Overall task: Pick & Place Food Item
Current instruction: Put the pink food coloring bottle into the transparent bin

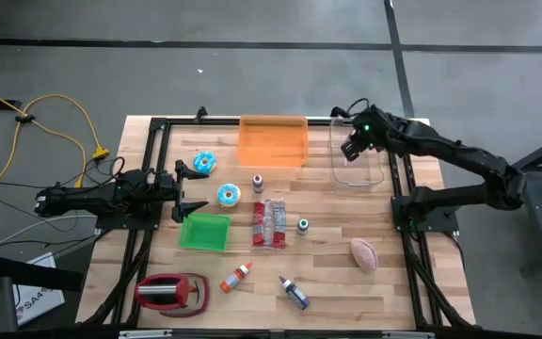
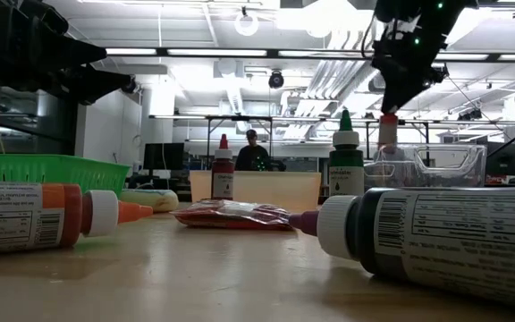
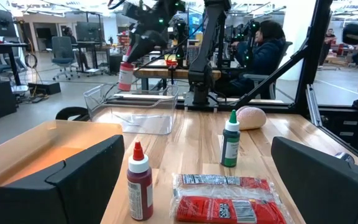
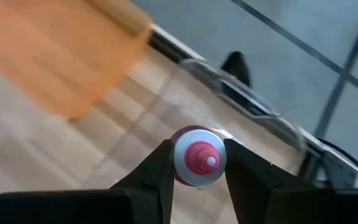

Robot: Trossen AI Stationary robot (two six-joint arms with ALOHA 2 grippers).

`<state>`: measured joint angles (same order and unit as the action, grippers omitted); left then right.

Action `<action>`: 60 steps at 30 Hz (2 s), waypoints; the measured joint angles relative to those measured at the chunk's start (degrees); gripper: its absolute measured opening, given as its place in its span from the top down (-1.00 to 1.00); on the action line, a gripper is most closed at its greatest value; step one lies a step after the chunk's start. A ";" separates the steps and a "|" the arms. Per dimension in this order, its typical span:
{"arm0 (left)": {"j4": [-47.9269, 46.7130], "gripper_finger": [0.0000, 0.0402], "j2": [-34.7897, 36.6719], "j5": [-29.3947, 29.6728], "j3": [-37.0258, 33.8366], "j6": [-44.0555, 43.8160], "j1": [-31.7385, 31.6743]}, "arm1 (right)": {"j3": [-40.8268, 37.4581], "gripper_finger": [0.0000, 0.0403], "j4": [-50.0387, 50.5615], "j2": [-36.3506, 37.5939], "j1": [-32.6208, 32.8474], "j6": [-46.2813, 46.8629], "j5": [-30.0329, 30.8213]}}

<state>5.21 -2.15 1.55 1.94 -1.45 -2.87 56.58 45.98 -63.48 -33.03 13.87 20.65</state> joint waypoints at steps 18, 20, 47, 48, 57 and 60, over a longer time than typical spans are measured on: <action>0.01 -0.98 0.00 0.02 0.02 0.00 0.00 | -0.03 0.47 -1.94 -9.09 -13.37 -4.20 -2.70; 0.01 -0.98 0.00 0.01 0.01 0.00 0.00 | -0.04 0.47 -3.01 -10.97 -13.86 -3.75 -2.56; 0.01 -0.98 0.00 0.02 0.00 0.00 0.00 | -9.77 0.41 -15.72 -13.95 -14.78 1.16 0.30; 0.01 -0.98 0.00 0.02 0.01 0.00 0.00 | -9.77 0.38 -15.78 -13.94 -14.78 1.16 0.30; 0.01 -0.98 0.00 0.02 0.02 0.00 0.00 | -9.77 0.23 -15.85 -13.90 -14.76 1.13 0.29; 0.01 -0.98 0.00 0.02 0.00 0.00 0.00 | -9.77 0.24 -15.85 -13.90 -14.76 1.11 0.26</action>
<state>5.21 -2.15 1.56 1.94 -1.45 -2.87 46.81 30.13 -77.38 -47.79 14.98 20.91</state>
